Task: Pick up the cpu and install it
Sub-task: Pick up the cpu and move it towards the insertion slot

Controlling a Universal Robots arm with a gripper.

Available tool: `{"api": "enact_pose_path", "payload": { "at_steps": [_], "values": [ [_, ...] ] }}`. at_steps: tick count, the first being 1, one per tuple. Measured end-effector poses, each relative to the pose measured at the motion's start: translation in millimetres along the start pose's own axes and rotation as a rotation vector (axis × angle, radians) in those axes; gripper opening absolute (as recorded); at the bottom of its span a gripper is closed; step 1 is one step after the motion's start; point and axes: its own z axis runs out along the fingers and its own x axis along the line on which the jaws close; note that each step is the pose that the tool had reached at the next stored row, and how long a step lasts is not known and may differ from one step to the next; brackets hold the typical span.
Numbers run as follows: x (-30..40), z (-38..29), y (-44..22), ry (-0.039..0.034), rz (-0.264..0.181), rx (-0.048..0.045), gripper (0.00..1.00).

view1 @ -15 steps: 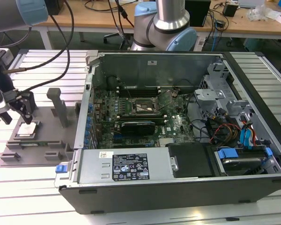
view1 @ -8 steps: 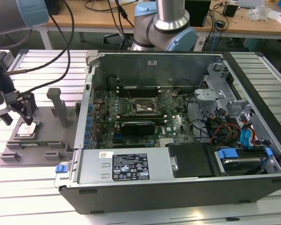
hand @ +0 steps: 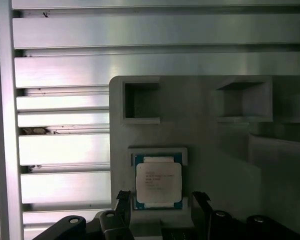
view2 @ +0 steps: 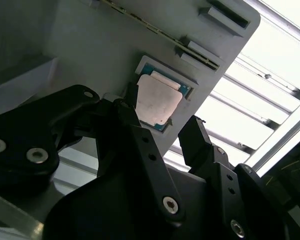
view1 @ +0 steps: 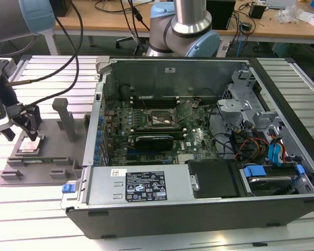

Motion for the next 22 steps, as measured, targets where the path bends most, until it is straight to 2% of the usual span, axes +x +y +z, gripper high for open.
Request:
{"api": "enact_pose_path", "payload": {
  "at_steps": [6,22],
  "values": [
    [0.1,6.2,0.1,0.0,0.0,0.0,0.6],
    [-0.4,16.9,0.5,0.0,0.0,0.0,0.6]
  ]
}}
